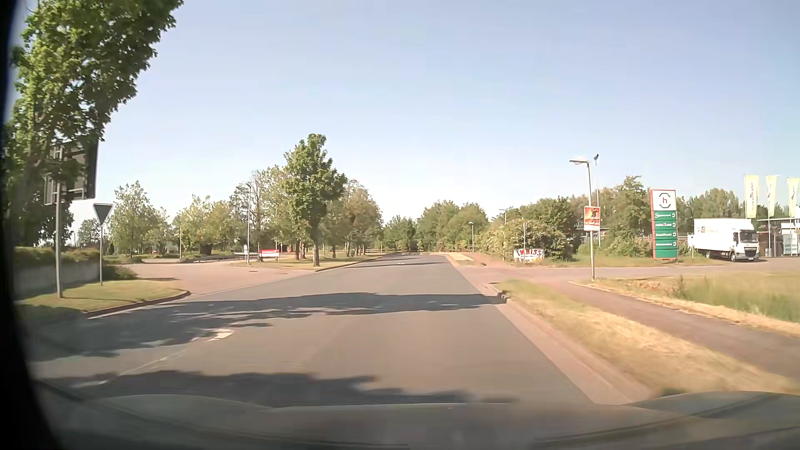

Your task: Follow the waypoints while adhering to traffic rules and regulations

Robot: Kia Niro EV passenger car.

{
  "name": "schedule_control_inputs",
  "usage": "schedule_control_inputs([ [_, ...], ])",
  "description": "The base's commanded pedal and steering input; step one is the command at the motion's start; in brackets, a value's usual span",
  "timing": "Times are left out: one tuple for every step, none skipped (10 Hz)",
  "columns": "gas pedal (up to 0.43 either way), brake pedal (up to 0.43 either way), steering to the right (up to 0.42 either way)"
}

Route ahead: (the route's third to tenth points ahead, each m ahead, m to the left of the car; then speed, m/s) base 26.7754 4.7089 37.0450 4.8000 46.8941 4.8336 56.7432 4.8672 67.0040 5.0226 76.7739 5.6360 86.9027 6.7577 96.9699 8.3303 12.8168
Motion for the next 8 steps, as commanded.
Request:
schedule_control_inputs([
  [0.15, 0.006, 0.004],
  [0.15, 0.006, 0.004],
  [0.15, 0.006, 0.004],
  [0.15, 0.006, 0.003],
  [0.15, 0.006, 0.003],
  [0.138, 0.006, 0.003],
  [0.13, 0.006, 0.003],
  [0.13, 0.006, 0.003],
])
